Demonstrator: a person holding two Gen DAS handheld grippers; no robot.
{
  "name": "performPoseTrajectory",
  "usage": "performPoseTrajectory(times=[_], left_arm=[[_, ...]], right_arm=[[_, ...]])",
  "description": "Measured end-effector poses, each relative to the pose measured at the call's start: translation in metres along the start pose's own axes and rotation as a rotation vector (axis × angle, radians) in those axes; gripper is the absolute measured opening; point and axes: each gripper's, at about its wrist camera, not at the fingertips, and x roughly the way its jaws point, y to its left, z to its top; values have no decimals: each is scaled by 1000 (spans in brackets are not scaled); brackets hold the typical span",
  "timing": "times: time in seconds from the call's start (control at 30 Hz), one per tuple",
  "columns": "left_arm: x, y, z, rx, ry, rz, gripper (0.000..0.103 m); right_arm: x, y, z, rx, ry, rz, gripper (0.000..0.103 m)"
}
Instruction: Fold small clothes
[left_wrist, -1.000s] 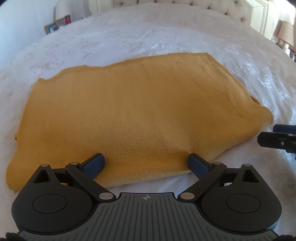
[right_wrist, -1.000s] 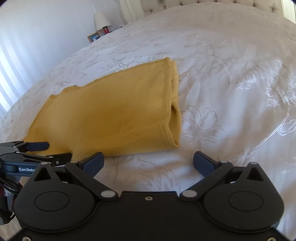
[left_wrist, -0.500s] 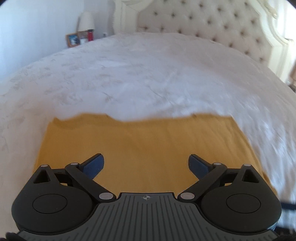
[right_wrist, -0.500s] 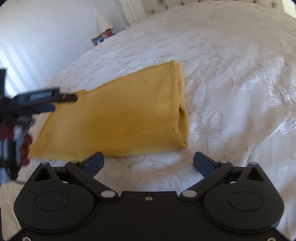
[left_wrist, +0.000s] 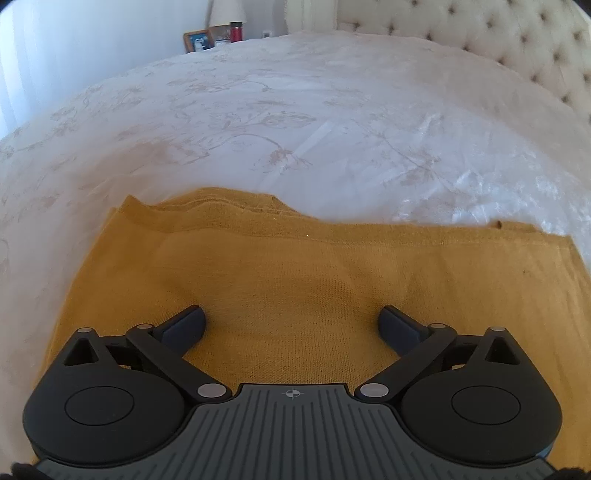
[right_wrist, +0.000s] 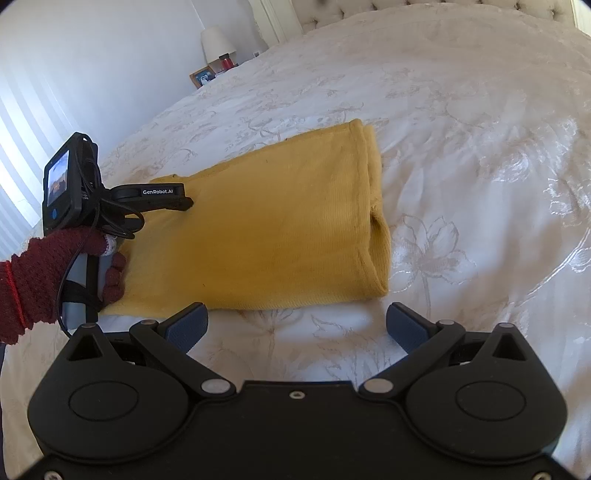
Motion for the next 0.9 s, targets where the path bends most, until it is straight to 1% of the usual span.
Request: performPoseTrajectory(times=[0.13, 0.2, 0.27, 0.4, 0.47, 0.53, 0.6, 0.67, 0.73, 0.83, 0.9], left_arm=[[-18, 6, 0, -27, -1, -25, 102], [-35, 8, -11, -38, -6, -61, 102], [-51, 7, -27, -8, -4, -87, 102], [-77, 3, -60, 87, 2, -127, 102], [-86, 4, -78, 109, 13, -151, 102], [-89, 7, -91, 120, 20, -157, 102], [-92, 6, -102, 153, -5, -160, 102], [-92, 5, -105, 180, -19, -163, 102], [-90, 7, -104, 171, -16, -175, 102], [-86, 9, -100, 152, 7, -194, 102], [-85, 10, -102, 159, 11, -197, 103]], right_arm=[[0, -1, -3, -1, 5, -7, 102], [1, -1, -4, -5, 8, -10, 102], [1, -1, -4, -8, 8, -13, 102], [4, -2, -8, -12, 12, -21, 102], [5, -1, -11, -22, 15, -31, 102], [7, -1, -15, -34, 16, -41, 102], [9, 1, -18, -56, 12, -52, 103], [11, 3, -21, -78, 7, -61, 103], [12, 3, -23, -87, 4, -62, 103], [9, -3, -20, -67, 8, -28, 103], [4, -16, -18, 11, -9, 29, 103]])
